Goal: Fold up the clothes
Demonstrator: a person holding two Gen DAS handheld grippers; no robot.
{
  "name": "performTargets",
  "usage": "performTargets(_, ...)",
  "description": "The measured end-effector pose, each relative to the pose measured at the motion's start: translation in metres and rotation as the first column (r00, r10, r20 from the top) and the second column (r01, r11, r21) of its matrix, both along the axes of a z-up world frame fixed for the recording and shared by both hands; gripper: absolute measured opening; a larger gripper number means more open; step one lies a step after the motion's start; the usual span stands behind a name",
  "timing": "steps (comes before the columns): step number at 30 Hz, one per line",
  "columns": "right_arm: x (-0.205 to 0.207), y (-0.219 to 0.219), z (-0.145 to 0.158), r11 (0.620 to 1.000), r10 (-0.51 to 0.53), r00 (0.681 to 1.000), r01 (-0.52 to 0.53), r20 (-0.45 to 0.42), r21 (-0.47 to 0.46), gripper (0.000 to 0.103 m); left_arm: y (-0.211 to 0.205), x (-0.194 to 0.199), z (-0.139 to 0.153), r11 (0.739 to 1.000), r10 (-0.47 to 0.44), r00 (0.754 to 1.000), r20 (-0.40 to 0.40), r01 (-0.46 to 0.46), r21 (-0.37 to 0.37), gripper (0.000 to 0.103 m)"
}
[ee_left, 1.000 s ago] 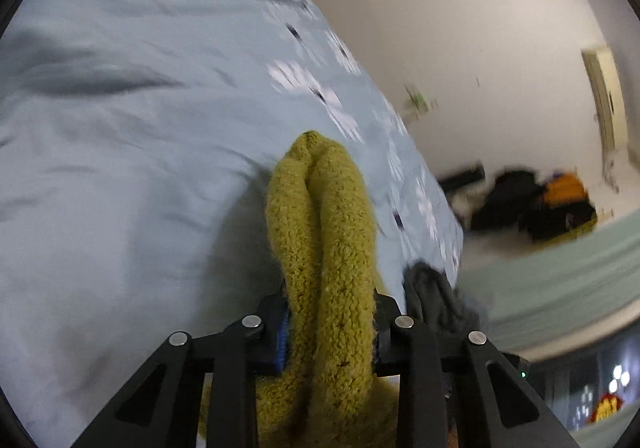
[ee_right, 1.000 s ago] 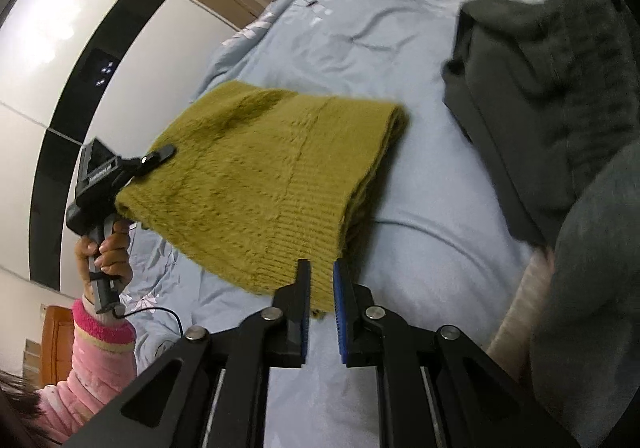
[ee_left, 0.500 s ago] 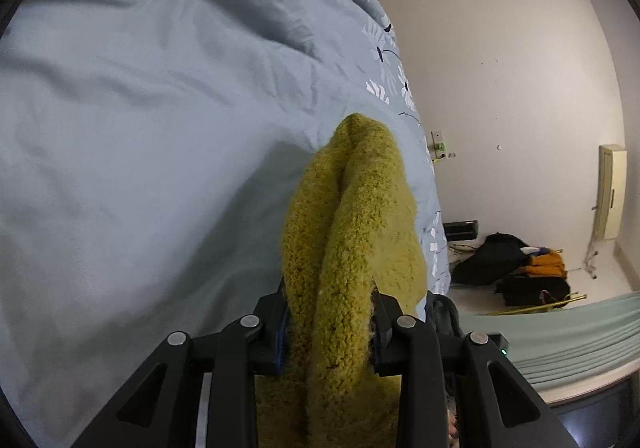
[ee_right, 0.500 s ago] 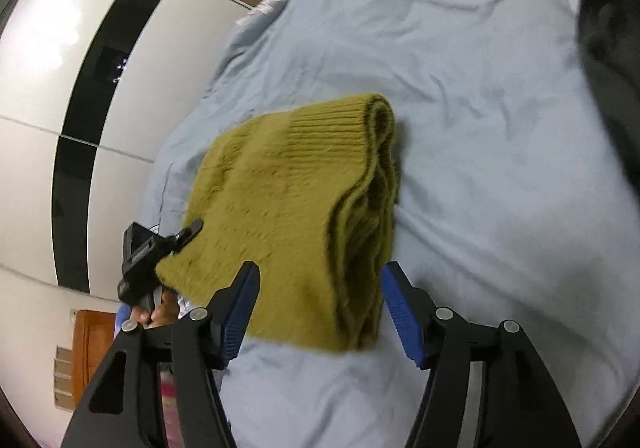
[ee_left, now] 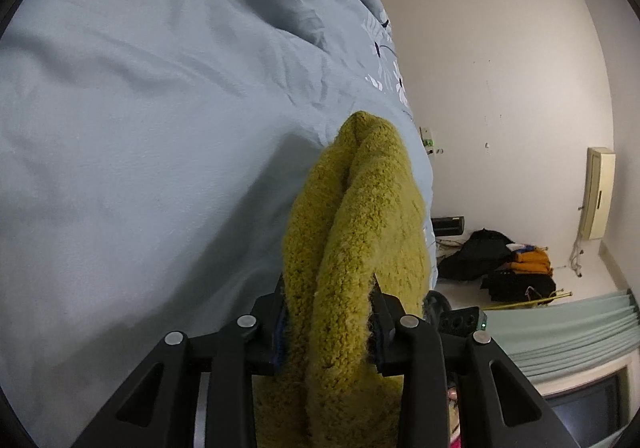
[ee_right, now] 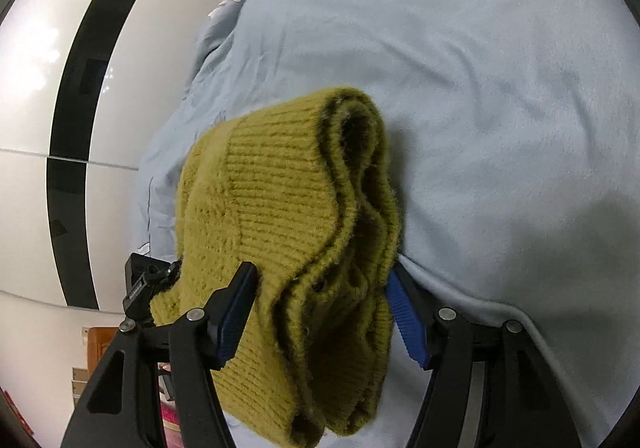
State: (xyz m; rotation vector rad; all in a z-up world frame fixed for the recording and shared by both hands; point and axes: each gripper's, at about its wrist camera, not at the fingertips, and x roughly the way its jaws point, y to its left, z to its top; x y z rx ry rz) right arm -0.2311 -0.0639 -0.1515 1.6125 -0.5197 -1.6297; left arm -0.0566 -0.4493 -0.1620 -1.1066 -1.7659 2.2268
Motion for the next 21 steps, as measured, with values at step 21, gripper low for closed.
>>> performTargets(21,0.01,-0.043,0.077,0.995,0.087,0.978,-0.096,-0.19,-0.04,0.031,-0.011,0.026,0.11,0.948,0.028,0.995,-0.091,-0.055,-0.312,0.031)
